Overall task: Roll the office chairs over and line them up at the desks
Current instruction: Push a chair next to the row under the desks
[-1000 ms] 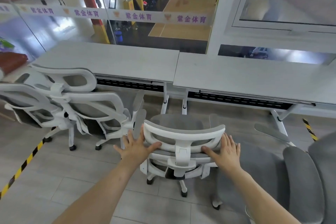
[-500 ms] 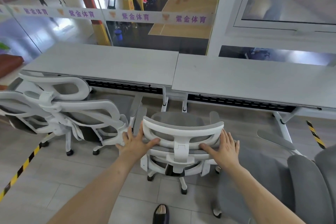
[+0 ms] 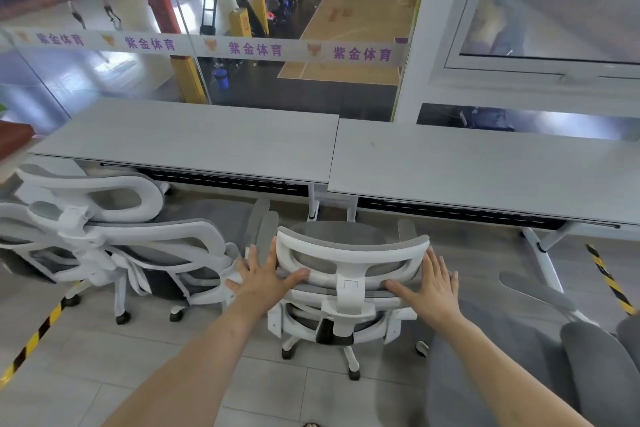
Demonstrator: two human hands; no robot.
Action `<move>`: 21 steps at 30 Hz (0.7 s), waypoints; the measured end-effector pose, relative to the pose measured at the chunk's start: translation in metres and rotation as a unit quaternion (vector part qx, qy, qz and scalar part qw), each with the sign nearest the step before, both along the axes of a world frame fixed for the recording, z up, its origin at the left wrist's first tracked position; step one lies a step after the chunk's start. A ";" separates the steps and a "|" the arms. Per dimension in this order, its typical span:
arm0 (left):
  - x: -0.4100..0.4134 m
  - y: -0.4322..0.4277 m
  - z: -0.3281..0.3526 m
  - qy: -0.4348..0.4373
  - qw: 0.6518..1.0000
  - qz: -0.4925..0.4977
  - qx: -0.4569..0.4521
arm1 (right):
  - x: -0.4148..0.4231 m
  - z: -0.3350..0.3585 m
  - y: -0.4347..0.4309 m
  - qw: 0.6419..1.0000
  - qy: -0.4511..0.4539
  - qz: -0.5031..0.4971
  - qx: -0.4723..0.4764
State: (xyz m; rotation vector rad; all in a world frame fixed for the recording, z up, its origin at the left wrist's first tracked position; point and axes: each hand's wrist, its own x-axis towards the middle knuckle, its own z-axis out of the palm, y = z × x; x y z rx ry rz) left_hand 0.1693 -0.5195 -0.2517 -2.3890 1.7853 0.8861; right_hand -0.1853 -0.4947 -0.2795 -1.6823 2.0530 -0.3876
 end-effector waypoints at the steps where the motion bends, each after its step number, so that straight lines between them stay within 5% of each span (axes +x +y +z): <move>1: 0.002 -0.006 -0.001 0.003 1.000 -0.002 0.001 | 0.001 0.000 -0.003 1.000 0.003 -0.001 0.003; 21: 0.033 -0.069 -0.007 0.028 0.999 -0.034 -0.017 | 0.027 0.000 -0.031 1.000 -0.004 -0.023 0.001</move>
